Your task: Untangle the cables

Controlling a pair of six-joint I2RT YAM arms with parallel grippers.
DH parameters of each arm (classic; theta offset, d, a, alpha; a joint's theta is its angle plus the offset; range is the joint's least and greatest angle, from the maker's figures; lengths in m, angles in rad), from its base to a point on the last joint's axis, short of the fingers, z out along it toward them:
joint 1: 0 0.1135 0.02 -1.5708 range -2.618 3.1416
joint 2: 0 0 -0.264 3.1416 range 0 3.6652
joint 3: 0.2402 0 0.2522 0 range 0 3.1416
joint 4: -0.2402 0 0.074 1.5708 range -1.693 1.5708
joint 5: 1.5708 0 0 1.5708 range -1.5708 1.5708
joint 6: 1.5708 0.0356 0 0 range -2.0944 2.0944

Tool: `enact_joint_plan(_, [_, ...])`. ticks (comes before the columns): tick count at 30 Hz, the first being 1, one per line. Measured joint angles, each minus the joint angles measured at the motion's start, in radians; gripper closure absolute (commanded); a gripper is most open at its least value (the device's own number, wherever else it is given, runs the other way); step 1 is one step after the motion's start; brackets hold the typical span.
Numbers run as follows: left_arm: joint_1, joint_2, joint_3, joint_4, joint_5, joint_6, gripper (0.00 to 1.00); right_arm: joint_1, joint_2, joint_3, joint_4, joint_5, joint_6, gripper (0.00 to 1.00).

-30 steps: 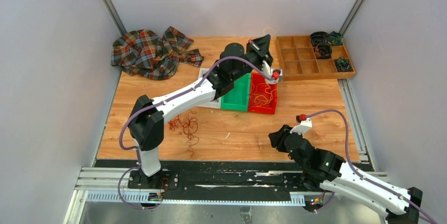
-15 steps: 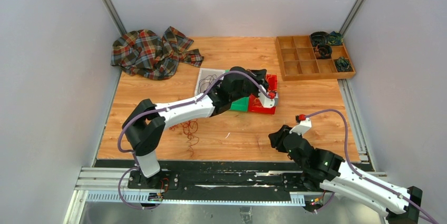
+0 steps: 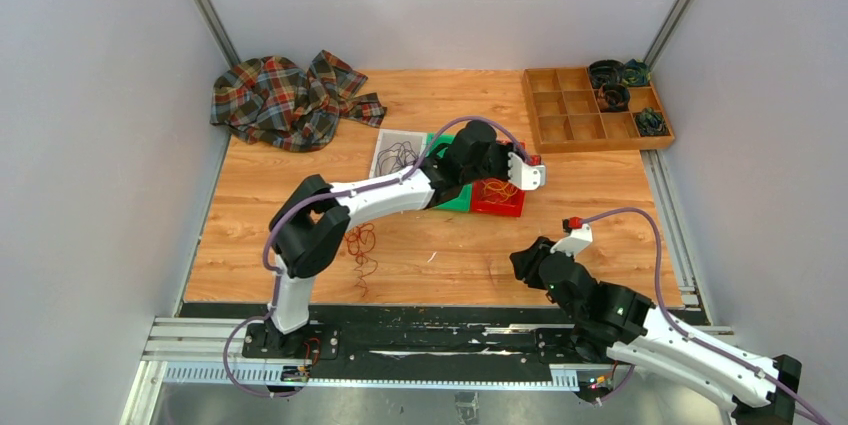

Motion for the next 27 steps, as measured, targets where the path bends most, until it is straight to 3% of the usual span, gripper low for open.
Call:
enact_joint_plan(6, [0.001, 0.122, 0.118, -0.126, -0.03, -0.043, 1.0, 0.0, -0.023, -0.005, 0.0, 0.003, 0.0, 0.62])
enact_joint_plan(14, [0.02, 0.177, 0.127, -0.225, -0.07, -0.067, 0.98, 0.0, -0.037, -0.018, -0.002, 0.006, 0.003, 0.62])
enact_joint_plan(17, [0.033, 0.222, 0.226, -0.36, -0.051, -0.093, 0.75, 0.0, -0.035, -0.018, -0.003, 0.006, 0.003, 0.62])
enact_joint_plan(22, [0.072, 0.284, 0.438, -0.57, 0.029, -0.141, 0.52, 0.0, -0.023, -0.018, -0.003, 0.007, 0.004, 0.63])
enact_joint_plan(27, [0.116, 0.239, 0.454, -0.7, 0.137, -0.163, 0.02, 0.0, -0.011, -0.018, -0.003, 0.006, 0.003, 0.63])
